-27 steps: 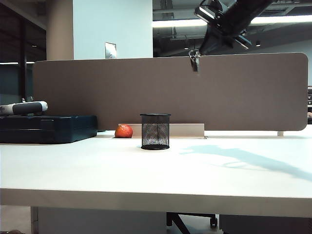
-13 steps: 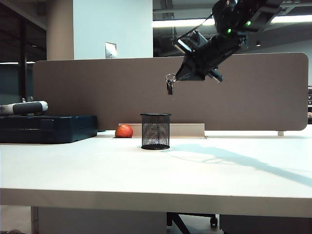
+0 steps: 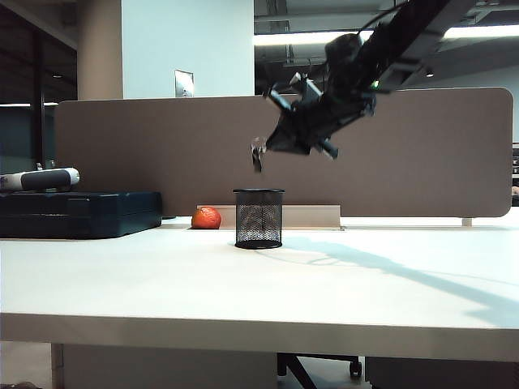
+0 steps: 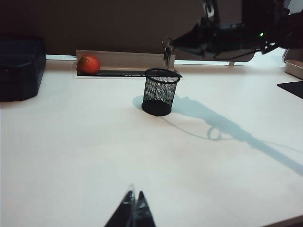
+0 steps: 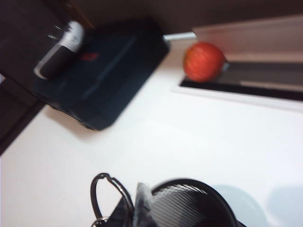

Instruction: Pick up a bunch of keys from the table, then put them into the black basket.

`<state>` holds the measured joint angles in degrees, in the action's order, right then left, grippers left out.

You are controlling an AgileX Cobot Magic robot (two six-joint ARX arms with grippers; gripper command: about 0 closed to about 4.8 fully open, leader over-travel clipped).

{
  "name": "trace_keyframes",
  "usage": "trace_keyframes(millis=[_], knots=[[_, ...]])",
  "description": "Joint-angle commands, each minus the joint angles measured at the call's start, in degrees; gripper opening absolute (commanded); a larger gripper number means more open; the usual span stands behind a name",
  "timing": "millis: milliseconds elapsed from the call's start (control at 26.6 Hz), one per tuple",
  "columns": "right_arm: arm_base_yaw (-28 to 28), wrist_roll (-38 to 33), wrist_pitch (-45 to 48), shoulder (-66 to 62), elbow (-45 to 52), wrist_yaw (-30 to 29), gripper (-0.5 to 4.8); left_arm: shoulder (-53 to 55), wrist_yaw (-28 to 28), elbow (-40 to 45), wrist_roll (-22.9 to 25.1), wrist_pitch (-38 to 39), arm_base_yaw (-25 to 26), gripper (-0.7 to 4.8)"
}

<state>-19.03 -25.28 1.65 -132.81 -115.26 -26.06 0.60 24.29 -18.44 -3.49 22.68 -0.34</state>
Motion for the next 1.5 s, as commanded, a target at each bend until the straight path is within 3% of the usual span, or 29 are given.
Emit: trace_keyframes(millis=[38,714,902,977,1090,1203,1278,1503], knots=[[-0.3,-1.3,2.5,-1.7,-0.3,0.6,-0.09,0.1,0.2,-0.2,0.0,-0.2,0.0,-0.06],[-0.3,-3.7,3.3,-3.5,-0.3,1.0,-0.06,0.1,0.4,-0.2,0.0,0.0,0.0,-0.06],[-0.4,-3.7,1.5,-3.5,-0.3,0.2,0.64,0.1,0.4,-0.2,0.0,0.0,0.0,-0.06],[-0.3,-3.7,0.4,-3.5,-0.3,0.2,0.69,0.1,0.4,-0.2,0.0,0.0,0.0,-0.06],[-0.3,-3.7,-0.5,-3.4,-0.3,0.0,1.27,0.1,0.4,-0.2,0.0,0.0,0.0,-0.06],[-0.3,-3.7,-0.4,-3.0,-0.3,-1.1,1.01,0.1,0.4,-0.2,0.0,0.0,0.0,-0.06],[-0.3,-3.6,-0.6,-2.5,-0.3,-1.0,0.00,0.1,0.4,-0.2,0.0,0.0,0.0,-0.06],[-0.3,-0.6,-0.1,-0.9,-0.4,-0.6,-0.09,0.1,0.4,-0.2,0.0,0.0,0.0,-0.06]])
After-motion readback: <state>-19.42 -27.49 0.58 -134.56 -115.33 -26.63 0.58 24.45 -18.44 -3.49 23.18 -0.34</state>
